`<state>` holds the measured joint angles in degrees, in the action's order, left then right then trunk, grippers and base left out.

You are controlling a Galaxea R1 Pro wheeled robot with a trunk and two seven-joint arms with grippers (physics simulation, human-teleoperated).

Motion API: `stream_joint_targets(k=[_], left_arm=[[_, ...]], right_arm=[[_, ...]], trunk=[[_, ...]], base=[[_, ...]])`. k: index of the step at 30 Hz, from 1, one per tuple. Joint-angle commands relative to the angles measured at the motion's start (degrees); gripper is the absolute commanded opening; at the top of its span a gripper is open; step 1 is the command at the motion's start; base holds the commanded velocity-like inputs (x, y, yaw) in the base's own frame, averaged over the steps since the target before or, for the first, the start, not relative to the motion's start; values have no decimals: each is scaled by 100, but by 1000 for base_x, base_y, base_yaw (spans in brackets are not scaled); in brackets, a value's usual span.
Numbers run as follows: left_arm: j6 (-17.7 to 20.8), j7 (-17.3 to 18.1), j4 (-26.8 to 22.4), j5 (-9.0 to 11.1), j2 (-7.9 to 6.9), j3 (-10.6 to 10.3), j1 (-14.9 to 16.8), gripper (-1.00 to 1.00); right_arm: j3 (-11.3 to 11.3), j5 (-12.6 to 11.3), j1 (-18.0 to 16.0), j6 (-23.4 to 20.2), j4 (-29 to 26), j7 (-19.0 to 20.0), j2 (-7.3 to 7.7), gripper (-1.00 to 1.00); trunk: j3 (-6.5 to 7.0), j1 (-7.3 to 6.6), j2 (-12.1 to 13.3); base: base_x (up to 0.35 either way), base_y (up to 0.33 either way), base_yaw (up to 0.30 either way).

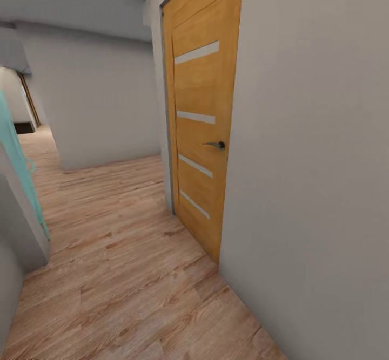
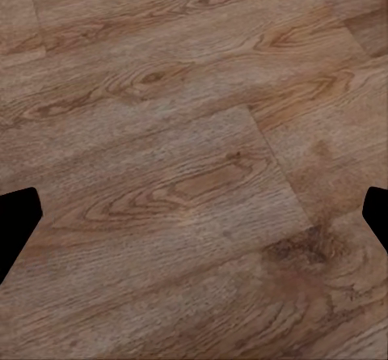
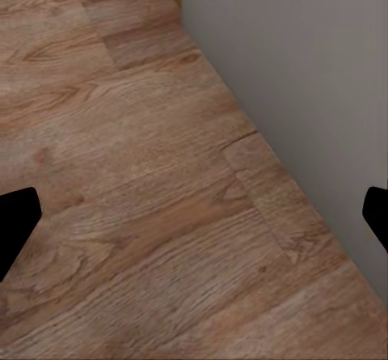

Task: Move the two storage containers from the living room to the garage. In the garage, place one container on the floor and stack the other container on top of it (either order is fine).

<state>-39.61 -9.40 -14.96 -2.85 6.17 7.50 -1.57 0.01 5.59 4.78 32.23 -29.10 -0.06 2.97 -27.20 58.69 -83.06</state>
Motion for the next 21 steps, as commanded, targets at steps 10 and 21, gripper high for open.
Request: stream_joint_targets(k=[10,21], left_arm=[[-3,-18,-7,-32,-6,23,-3,100],[3,-18,-17,-31,-18,17,-4,100]], right_arm=[[-1,39,3,3,-11,-3,2,100],[-1,41,5,3,-13,-3,2,100]], trunk=[[-3,4,-2],[-3,4,-2]], base=[[315,128,300],[316,73,300]])
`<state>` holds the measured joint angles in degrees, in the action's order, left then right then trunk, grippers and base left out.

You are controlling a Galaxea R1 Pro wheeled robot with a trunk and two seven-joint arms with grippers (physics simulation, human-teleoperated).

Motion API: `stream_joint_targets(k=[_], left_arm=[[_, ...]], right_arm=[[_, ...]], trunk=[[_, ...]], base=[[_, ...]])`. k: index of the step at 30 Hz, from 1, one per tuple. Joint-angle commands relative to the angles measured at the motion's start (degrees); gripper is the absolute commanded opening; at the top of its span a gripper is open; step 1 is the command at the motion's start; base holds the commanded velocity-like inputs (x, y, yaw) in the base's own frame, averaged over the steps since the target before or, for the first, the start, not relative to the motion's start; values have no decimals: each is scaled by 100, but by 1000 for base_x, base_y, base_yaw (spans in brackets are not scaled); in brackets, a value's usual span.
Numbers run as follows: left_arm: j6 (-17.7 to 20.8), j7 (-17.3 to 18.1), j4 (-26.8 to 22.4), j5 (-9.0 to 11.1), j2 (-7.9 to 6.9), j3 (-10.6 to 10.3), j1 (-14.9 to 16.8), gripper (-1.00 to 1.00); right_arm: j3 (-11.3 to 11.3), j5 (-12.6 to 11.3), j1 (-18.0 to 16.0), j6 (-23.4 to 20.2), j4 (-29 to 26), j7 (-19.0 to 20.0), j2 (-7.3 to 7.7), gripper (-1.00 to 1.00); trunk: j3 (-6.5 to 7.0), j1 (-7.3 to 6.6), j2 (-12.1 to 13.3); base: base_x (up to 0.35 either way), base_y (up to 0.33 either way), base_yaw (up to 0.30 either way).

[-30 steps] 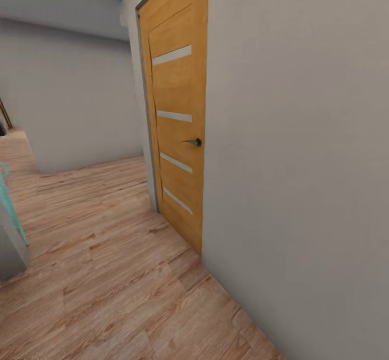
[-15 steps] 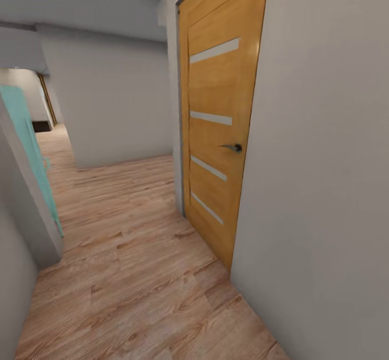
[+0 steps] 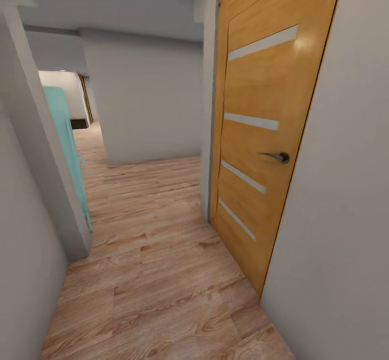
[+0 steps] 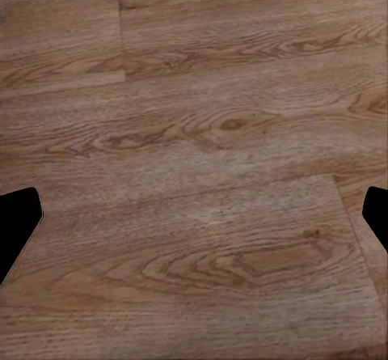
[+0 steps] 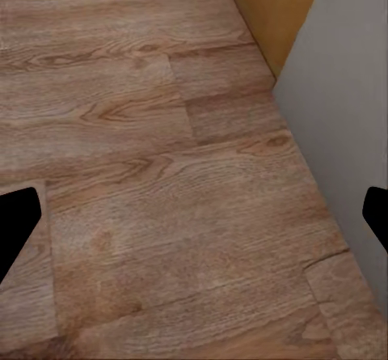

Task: Move the two storage containers from the living room to the garage. In the garage, place one container on the floor and stack the other container on top of it (either order is fine).

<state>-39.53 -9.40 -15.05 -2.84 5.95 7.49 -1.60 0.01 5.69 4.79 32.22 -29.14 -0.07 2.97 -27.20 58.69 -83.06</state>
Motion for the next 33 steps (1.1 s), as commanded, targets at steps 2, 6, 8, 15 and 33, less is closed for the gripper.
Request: stream_joint_targets(k=[2,6,8,15,33], left_arm=[[-3,-18,-12,-32,3,17,0,100],[-2,-18,-15,-33,3,17,1,100],[-2,-18,-15,-33,3,16,-2,100],[5,-18,-16,-33,-12,19,1,100],[7,-18,-16,-33,-14,21,0,100]], right_arm=[[-1,34,3,3,-10,-2,2,100],[-1,37,4,3,-9,3,2,100],[-1,37,3,3,-9,5,2,100],[-1,27,4,3,-11,21,2,100],[-10,-1,1,3,-7,-10,11,100]], trunk=[[-3,4,-2],[-3,4,-2],[-3,4,-2],[-3,4,-2],[-3,4,-2]], base=[[322,8,273],[325,3,111],[326,1,31],[326,0,4],[327,0,0]])
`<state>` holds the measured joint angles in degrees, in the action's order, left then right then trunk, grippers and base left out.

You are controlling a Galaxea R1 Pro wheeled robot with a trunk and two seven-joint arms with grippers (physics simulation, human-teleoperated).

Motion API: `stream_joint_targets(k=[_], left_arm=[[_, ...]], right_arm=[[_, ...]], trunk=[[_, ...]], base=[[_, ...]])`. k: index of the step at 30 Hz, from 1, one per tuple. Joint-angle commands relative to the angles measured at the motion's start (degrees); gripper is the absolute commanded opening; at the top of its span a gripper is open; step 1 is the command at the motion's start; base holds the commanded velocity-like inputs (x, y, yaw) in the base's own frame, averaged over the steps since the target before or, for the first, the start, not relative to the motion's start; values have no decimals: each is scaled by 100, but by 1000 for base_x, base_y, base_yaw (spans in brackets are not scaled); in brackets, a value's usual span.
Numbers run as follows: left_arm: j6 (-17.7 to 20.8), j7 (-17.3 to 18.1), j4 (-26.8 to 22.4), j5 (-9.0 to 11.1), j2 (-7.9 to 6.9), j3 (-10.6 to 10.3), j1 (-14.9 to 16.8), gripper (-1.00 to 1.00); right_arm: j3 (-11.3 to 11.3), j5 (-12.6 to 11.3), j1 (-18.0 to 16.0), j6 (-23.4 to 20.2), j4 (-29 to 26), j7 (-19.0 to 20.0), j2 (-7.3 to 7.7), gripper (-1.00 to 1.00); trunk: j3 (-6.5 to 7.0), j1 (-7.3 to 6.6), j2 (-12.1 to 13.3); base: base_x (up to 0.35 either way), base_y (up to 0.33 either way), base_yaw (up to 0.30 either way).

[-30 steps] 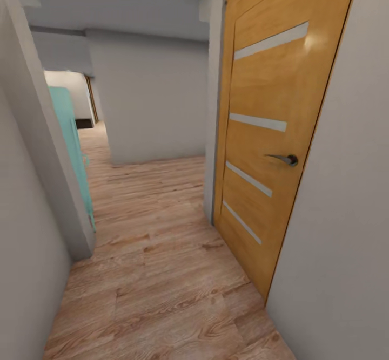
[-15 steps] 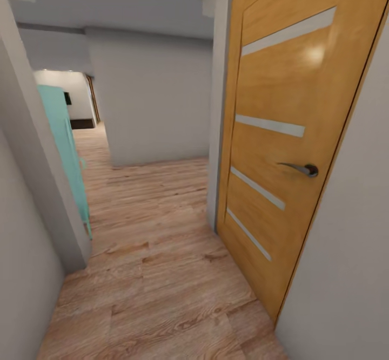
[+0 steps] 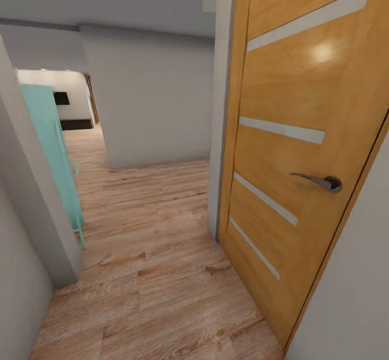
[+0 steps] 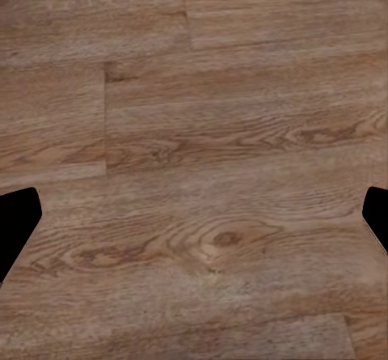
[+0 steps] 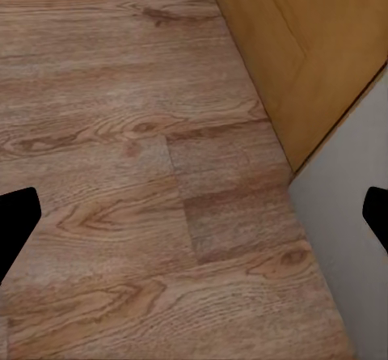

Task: Move the two storage containers from the living room to the garage. In the garage, place one container on the floor and stack the other container on top of it (either order is fine).

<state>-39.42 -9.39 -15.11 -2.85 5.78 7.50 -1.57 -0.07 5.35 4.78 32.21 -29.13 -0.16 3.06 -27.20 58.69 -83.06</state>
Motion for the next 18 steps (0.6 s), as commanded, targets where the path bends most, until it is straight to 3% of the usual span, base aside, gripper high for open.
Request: stream_joint_targets(k=[1,6,18], left_arm=[[-4,-19,-10,-32,3,18,-2,100],[-4,-19,-10,-32,3,21,-2,100],[-4,-19,-10,-32,8,19,-2,100]], right_arm=[[-2,34,3,4,-7,-2,2,100],[-7,36,2,4,-5,-8,2,100],[-4,52,2,-18,-22,-9,-1,100]], trunk=[[-3,4,-2],[-3,4,-2],[-3,4,-2]], base=[[327,0,0],[327,0,77],[327,0,279]])
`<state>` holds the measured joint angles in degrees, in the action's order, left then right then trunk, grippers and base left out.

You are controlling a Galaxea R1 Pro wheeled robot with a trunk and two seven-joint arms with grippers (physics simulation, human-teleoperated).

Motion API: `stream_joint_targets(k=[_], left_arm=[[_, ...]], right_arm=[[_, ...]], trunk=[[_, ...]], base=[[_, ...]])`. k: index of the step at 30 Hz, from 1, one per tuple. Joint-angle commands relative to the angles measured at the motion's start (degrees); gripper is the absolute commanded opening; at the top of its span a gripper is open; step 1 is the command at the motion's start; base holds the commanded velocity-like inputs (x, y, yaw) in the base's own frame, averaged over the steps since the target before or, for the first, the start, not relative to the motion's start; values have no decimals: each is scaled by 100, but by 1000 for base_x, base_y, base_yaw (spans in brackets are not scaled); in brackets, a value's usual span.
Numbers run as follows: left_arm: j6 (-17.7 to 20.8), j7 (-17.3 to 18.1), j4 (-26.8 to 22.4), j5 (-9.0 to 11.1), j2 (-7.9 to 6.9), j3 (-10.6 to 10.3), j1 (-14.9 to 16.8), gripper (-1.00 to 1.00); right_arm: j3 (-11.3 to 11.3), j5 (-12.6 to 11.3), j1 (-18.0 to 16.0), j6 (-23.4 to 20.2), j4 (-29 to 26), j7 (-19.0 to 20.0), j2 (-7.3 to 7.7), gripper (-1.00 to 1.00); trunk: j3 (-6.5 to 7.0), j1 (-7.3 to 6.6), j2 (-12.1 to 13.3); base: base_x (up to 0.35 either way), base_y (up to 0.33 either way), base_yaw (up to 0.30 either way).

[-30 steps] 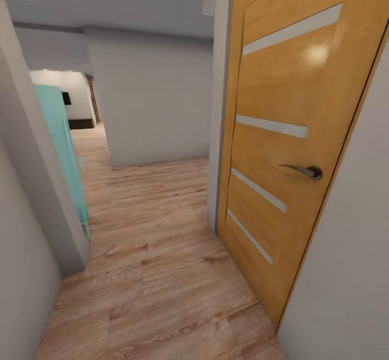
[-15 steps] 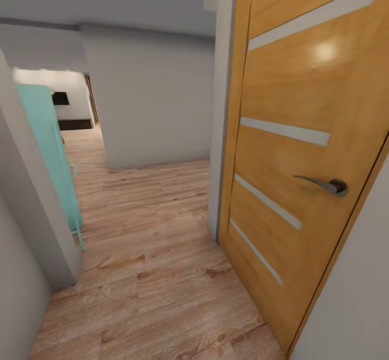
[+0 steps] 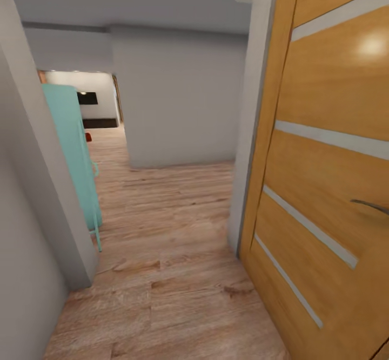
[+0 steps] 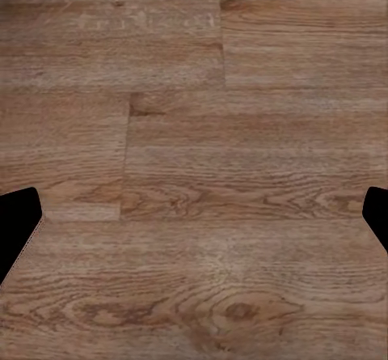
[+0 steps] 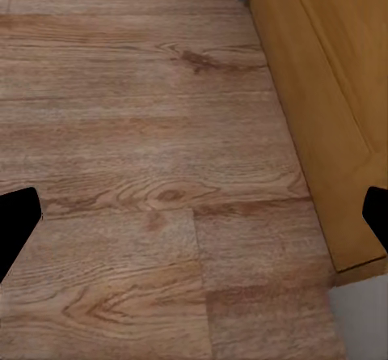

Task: Move the two storage containers from the living room to the garage. In the garage, place one container on the floor and stack the other container on top of it (either order is fine).

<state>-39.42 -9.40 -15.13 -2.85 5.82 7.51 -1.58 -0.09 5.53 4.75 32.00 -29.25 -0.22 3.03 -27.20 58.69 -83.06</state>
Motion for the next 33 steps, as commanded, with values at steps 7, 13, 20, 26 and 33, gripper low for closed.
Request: stream_joint_targets(k=[7,13,20,26,33], left_arm=[[-4,-18,-8,-32,6,20,0,100],[0,-18,-8,-32,-4,15,0,100],[1738,-5,-817,-32,-22,21,-1,100],[2574,-18,-1144,-64,25,-3,-1,100],[2628,17,-1303,-75,38,-17,0,100]], right_arm=[[-1,44,-1,-1076,-650,19,-4,100],[-4,38,-7,-1994,-1107,50,-1,100],[-4,20,-10,-2221,-1234,26,-4,100],[-8,6,-25,-2424,-1241,20,-4,100],[-4,16,-27,-2447,-1232,15,-4,100]], trunk=[[-3,4,-2],[-3,4,-2],[-3,4,-2],[-3,4,-2],[-3,4,-2]], base=[[327,0,299],[327,0,300],[327,0,300],[327,0,260],[327,0,61]])
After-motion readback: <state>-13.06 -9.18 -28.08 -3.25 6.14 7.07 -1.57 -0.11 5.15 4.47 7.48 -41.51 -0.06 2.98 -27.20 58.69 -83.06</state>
